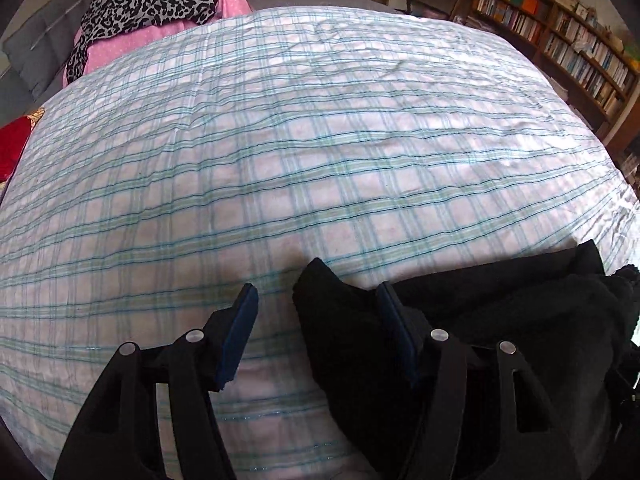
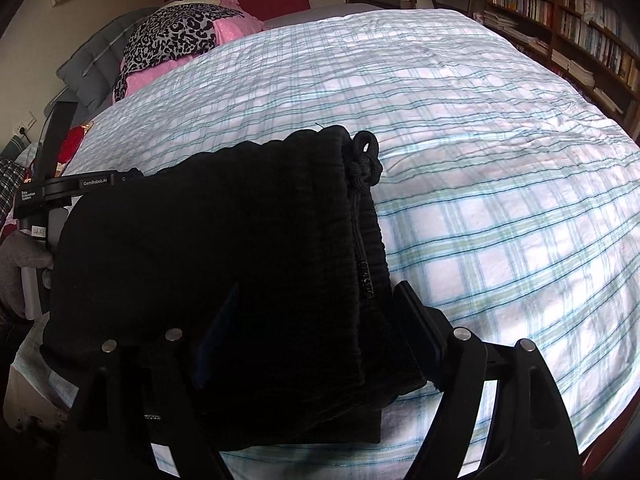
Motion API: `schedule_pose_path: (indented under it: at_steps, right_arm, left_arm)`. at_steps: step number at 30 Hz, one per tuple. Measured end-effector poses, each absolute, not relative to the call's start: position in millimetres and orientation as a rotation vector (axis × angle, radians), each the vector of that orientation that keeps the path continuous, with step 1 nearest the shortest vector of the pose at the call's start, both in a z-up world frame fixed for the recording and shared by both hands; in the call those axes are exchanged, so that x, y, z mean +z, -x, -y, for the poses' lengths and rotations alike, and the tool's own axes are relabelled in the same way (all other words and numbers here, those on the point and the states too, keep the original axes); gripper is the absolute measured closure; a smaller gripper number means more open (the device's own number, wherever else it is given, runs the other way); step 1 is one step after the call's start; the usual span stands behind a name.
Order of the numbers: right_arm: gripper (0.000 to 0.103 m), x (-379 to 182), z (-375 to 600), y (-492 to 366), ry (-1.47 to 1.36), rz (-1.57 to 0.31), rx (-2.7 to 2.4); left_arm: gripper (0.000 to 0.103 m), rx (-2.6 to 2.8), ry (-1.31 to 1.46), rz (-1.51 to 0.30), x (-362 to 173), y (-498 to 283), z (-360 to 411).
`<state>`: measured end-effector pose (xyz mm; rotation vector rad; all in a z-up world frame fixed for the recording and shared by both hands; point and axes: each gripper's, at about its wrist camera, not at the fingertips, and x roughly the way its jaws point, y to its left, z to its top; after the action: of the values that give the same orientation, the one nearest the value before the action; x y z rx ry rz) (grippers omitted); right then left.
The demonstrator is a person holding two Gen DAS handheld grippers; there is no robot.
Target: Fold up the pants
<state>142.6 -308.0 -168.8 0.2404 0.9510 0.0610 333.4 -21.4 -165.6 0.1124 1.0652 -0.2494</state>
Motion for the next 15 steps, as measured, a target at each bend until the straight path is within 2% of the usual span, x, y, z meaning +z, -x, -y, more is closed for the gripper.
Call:
schedule_pose_path:
  at_steps: [4,9,15]
  right_arm:
    - [0.025,-162.4,308.0,-141.0,-0.236,-0.939,0.056]
    - [0.025,-135.5,306.9,-129.7,-0.200,-0.868,0.031]
    - [0.025,-117.4,307.3,-107.6,-0.198,-0.840,0.025]
  left_arm:
    - [0.028,-0.281,-0.128,-0.972,-127.3,-295.3,16.6]
    - [0.026,-0.373,-0.187,-0.922,-100.4,-228.9,21.9]
    - [0.025,-0.482,-0.241,-0.937,-101.2,-161.5,40.7]
